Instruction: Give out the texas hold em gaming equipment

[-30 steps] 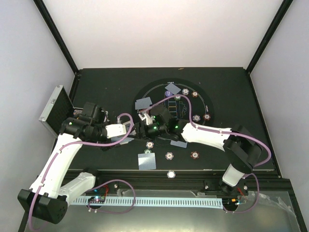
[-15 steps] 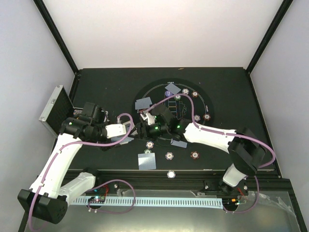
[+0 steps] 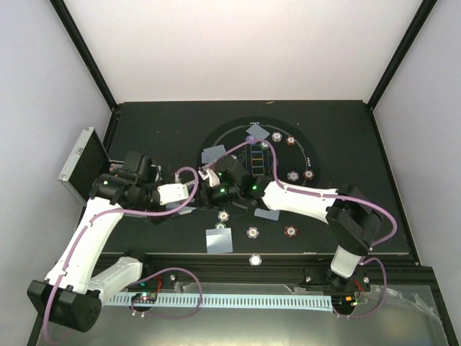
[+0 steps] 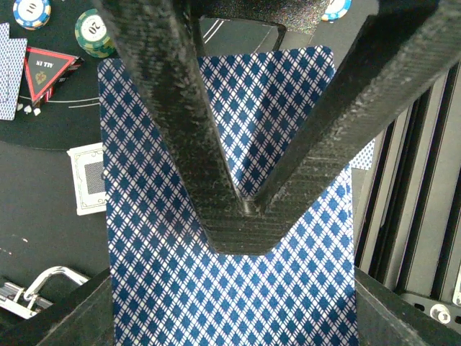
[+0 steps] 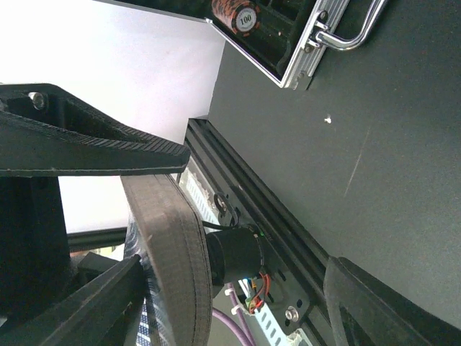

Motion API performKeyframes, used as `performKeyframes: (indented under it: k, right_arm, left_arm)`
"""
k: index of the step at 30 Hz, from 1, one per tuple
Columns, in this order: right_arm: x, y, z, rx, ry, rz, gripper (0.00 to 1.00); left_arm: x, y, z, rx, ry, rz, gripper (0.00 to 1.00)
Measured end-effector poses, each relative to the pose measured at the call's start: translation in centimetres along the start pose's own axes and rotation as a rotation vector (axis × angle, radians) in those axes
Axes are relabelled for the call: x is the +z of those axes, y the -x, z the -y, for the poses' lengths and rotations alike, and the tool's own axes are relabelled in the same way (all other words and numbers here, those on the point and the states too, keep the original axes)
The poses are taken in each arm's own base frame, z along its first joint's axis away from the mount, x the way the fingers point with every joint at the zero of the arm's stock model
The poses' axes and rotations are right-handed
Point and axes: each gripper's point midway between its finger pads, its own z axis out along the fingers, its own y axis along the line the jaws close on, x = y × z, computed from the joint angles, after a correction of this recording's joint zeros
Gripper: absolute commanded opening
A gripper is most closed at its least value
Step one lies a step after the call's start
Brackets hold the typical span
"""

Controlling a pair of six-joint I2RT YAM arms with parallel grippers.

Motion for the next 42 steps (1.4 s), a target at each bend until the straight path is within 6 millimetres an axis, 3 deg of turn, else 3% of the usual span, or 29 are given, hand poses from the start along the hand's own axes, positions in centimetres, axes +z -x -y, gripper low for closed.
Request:
performKeyframes:
  k: [35, 42]
  right_arm:
    - [-3.7, 0.0, 1.1, 0.021, 0.015, 0.092, 0.52]
    - [-4.8, -0.2, 0.2, 0.032, 0.03, 0.108, 0.37]
  left_arm:
    - [0.1, 0.2, -0.2, -0.024, 0.005, 0.008, 0.02]
    - [-0.1, 0.6, -0.5, -0.018, 0.026, 0.025, 0.02]
